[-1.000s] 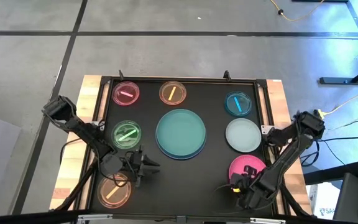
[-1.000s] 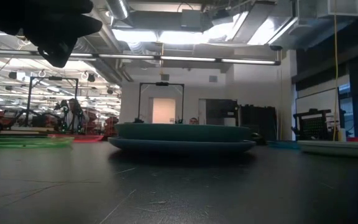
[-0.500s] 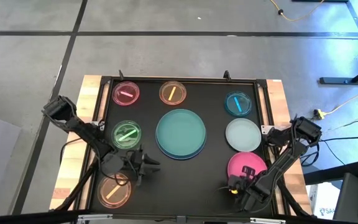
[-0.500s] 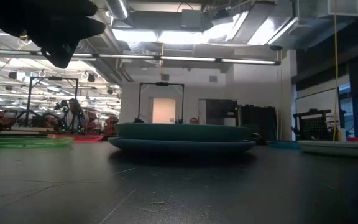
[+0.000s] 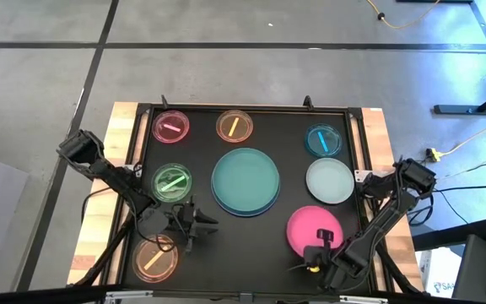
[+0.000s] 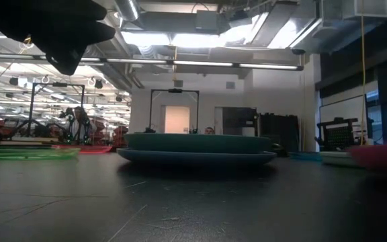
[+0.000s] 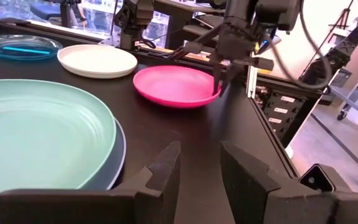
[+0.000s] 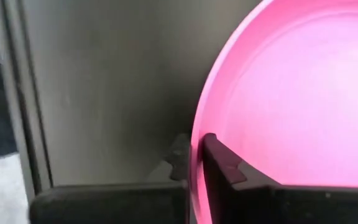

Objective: Stack plastic plates
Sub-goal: Stack the pink plate on top of the green plate

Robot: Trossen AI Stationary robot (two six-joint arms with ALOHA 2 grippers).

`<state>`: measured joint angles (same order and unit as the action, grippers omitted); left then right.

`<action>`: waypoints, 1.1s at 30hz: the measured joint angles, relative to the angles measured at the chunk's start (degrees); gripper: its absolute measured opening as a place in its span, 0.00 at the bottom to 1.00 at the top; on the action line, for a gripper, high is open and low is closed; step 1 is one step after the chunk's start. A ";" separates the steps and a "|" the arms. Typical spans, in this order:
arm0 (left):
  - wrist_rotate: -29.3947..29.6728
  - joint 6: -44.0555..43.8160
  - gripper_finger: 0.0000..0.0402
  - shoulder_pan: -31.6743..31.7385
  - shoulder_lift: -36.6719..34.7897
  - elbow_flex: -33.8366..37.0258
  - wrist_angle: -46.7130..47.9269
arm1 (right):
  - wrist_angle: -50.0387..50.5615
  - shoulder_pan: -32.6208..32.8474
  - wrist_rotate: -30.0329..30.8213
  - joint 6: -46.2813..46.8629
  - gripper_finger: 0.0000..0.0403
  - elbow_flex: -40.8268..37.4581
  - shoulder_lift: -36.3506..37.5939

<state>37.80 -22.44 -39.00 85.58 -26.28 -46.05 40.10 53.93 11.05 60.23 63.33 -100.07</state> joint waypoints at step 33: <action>-2.78 0.02 0.26 -0.13 0.00 0.00 0.34 | 2.20 -23.52 17.22 -52.42 0.00 14.06 -0.28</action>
<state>35.03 -22.41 -39.13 85.58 -26.28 -45.71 42.29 30.41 28.27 7.81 77.39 -100.35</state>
